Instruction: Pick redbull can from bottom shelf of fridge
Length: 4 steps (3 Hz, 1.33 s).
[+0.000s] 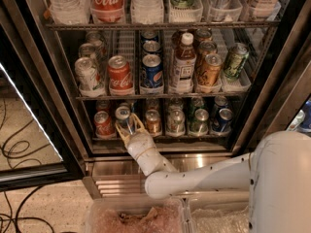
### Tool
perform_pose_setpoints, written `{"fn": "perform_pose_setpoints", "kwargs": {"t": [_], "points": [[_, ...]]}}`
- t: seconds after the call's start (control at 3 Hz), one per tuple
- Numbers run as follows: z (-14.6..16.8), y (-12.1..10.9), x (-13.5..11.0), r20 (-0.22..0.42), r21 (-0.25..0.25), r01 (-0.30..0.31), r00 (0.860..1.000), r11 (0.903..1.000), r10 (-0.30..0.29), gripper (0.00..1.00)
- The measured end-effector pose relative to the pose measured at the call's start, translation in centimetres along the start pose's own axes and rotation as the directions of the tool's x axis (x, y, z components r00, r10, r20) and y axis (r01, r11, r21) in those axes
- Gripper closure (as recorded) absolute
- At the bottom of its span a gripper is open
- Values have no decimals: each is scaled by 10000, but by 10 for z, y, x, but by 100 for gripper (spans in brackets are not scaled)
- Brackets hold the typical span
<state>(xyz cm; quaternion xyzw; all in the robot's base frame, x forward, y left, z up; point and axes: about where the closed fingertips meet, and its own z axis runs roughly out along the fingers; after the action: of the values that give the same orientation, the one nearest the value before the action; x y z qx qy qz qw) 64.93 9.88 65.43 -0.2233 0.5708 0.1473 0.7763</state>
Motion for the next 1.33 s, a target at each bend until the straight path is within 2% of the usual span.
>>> {"fn": "perform_pose_setpoints", "kwargs": {"t": [0.33, 0.67, 1.0, 1.33], "points": [[-21, 13, -4, -421, -359, -126, 9990, 9993, 111, 100], [-47, 30, -3, -1224, -1146, -349, 9923, 9928, 208, 100], [-78, 49, -1, -2230, -2141, -700, 9746, 9743, 210, 100], [-109, 67, -7, -2910, -2948, -908, 9567, 9512, 11, 100]]}}
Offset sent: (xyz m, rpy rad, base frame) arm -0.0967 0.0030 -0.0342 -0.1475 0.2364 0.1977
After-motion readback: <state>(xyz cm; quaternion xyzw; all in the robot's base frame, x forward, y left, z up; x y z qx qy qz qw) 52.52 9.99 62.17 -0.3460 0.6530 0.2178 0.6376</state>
